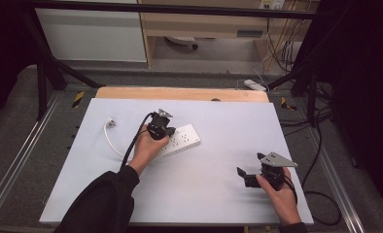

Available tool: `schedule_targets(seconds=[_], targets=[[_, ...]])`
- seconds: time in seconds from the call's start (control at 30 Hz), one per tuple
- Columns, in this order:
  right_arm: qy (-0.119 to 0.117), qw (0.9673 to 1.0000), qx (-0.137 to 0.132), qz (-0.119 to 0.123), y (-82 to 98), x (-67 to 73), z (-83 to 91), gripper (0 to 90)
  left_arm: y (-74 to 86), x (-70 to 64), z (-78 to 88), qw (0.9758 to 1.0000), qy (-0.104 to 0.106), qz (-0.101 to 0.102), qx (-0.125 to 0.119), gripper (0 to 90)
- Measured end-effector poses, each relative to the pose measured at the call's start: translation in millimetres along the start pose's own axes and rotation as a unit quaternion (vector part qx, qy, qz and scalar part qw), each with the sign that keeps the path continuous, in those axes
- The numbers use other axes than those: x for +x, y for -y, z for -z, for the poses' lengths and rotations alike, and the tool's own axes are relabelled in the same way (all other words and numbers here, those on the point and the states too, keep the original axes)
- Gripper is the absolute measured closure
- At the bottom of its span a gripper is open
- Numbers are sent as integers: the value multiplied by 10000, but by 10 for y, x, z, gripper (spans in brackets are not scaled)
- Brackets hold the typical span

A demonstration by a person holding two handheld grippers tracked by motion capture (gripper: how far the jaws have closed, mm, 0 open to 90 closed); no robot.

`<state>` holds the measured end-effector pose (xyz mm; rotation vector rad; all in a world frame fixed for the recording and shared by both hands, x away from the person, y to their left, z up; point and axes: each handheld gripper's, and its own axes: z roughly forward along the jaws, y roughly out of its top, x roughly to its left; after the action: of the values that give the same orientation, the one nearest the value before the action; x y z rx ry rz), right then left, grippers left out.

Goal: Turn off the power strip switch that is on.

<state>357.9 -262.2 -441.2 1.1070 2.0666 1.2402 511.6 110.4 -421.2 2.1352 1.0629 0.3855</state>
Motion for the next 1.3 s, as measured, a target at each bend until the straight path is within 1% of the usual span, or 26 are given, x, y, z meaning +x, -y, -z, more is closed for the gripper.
schedule_targets(seconds=[0.3, 0.43, 0.6, 0.63, 0.7, 0.83, 0.97, 1.3], targets=[[-7, 10000, 4, -9, 0, 4, -1, 27, 3, 10, -2, 10000, 2, -34, -25, 900], [-9, 10000, 11, 5, 0, 2, -2, 27, 8, 3, -1, 9999, -13, -127, -27, 900], [-14, 10000, 35, -10, 1, 8, -8, 27, 14, -4, -9, 9999, -5, -126, -22, 900], [-18, 10000, 34, -16, 1, 9, -6, 27, 13, -4, -16, 9999, 2, -124, 9, 900], [-16, 10000, 25, -7, 2, 6, -4, 27, 15, -9, -27, 9999, 2, -139, -14, 900], [-13, 10000, 18, 6, 3, 1, 0, 27, 10, -18, -36, 10000, -18, -92, -32, 900], [-16, 10000, 10, -9, 0, 1, -2, 27, 15, -22, -31, 9999, -42, -105, -49, 900], [-11, 10000, -4, 9, -1, 2, 2, 27, 28, -16, 51, 9989, -98, -114, -455, 900]])
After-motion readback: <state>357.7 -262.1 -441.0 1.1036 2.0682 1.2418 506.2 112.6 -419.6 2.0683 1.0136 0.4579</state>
